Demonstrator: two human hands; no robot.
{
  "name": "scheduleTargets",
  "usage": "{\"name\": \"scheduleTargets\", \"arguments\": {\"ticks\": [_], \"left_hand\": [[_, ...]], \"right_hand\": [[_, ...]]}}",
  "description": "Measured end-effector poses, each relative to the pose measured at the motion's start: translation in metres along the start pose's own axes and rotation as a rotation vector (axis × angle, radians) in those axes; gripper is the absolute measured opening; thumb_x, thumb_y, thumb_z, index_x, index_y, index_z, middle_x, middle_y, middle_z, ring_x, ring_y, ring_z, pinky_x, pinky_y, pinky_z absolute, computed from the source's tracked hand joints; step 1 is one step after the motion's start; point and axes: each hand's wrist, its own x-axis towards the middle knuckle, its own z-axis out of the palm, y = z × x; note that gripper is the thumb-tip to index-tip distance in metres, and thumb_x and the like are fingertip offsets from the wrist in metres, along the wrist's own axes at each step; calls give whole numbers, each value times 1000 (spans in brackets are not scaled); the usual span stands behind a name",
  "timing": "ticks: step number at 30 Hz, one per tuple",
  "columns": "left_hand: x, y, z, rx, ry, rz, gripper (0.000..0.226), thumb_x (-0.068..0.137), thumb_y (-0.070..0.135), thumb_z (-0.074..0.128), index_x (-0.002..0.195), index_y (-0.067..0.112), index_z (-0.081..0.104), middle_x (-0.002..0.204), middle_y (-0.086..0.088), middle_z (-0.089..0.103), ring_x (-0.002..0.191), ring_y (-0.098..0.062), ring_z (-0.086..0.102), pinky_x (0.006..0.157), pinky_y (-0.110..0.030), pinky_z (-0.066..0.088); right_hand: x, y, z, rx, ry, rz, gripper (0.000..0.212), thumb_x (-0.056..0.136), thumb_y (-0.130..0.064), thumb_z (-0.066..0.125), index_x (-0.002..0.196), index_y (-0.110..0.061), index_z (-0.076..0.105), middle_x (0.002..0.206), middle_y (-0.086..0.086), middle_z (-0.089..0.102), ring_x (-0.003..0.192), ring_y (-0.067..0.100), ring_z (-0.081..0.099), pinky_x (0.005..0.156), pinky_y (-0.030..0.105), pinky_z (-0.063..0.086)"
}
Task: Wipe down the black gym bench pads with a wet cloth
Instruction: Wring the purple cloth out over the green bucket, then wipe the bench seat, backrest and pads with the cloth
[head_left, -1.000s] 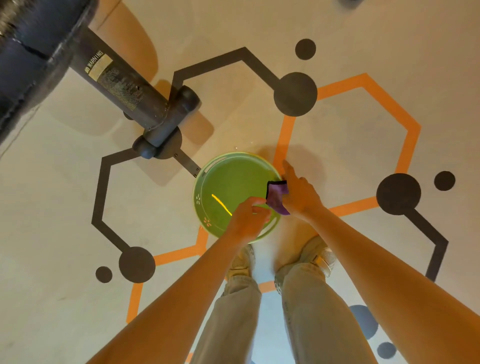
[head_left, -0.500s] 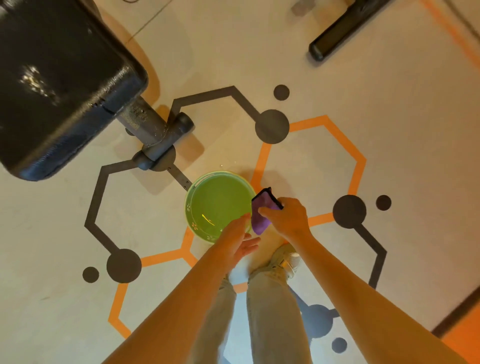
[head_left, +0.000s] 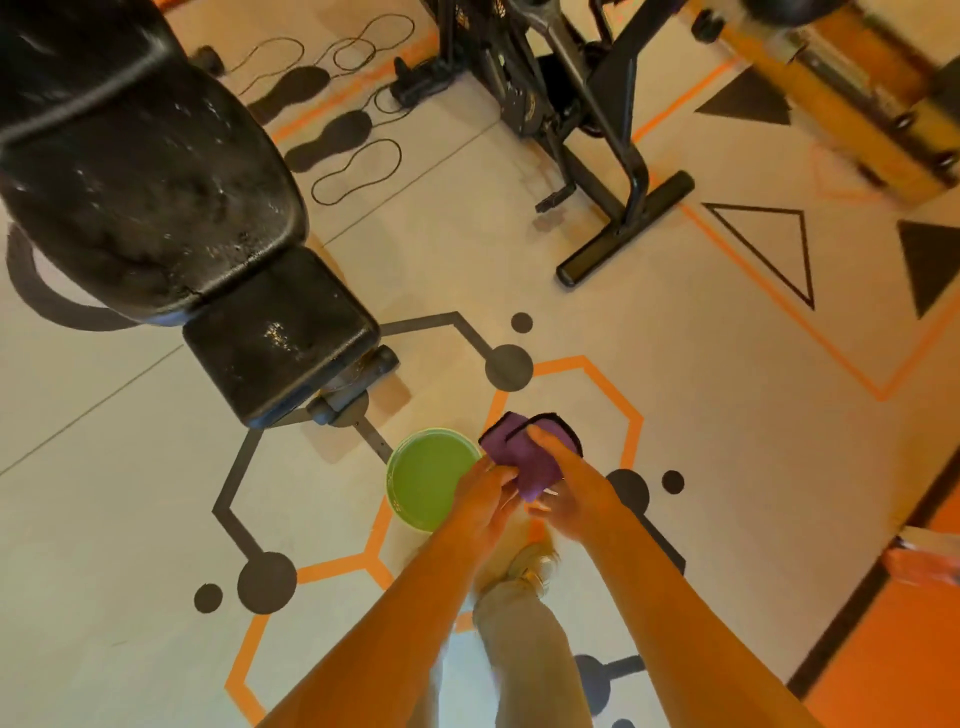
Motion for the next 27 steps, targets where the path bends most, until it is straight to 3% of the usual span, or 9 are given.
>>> {"name": "scheduleTargets", "arguments": {"ticks": [2,4,7,10,13,18,20,23,27], "left_hand": [[-26,6,9,68,-35,41,31,92,-10,40,103,13,59,60,1,68,58,-12,63,57,-24,53],[-43,10,15,158,-45,62,32,92,-9,41,99,16,60,68,-1,68,64,-15,60,58,-23,55],[-55,11,15,309,-49,16,27,97,0,46,89,22,58,79,-1,64,67,-12,57,59,-20,48],[-61,11,8,395,-7,16,19,98,4,50,92,19,60,72,5,67,59,-4,61,52,-14,43],[-72,14,2,427,106,53,16,96,-1,50,102,11,57,78,-1,61,62,-9,55,49,-14,40],[-83,0,-12,358,355,85,18,93,-2,53,107,7,60,93,-16,63,68,-18,55,57,-24,39],[-85,-11,-11,322,403,85,15,95,-4,49,99,6,59,84,-15,62,64,-19,54,49,-19,39],[-83,-22,0,247,447,94,24,95,-14,42,83,1,56,71,-15,54,39,-13,54,31,-10,29],[-72,-19,17,258,454,92,25,91,-20,44,82,0,57,62,-14,56,30,-9,51,29,-10,29]], "right_hand": [[-22,-5,-1,52,-77,-105,27,72,-23,76,90,-6,64,77,15,64,75,32,56,67,35,45],[-39,-16,0,25,-59,-228,7,81,-4,66,88,-3,64,67,13,64,68,30,57,59,31,49],[-60,-39,-8,-167,-30,-337,18,87,15,50,93,2,61,74,9,66,73,29,60,50,19,54],[-72,-62,-29,-434,23,-394,29,86,14,54,111,1,60,95,8,61,86,30,57,69,24,54],[-69,-87,-66,-672,56,-416,34,83,11,59,117,4,61,100,7,58,95,30,57,87,35,47],[-60,-131,-135,-922,44,-416,29,77,12,62,104,0,67,97,10,63,100,34,62,80,30,44],[-56,-152,-153,-1016,22,-421,26,78,11,62,96,-7,65,96,9,62,92,30,59,77,27,41],[-43,-187,-170,-1145,21,-414,25,80,9,61,99,-6,65,94,9,60,86,26,54,74,27,39],[-21,-230,-170,-1297,37,-423,18,80,5,63,95,-6,65,90,11,60,83,26,54,74,28,38]]}}
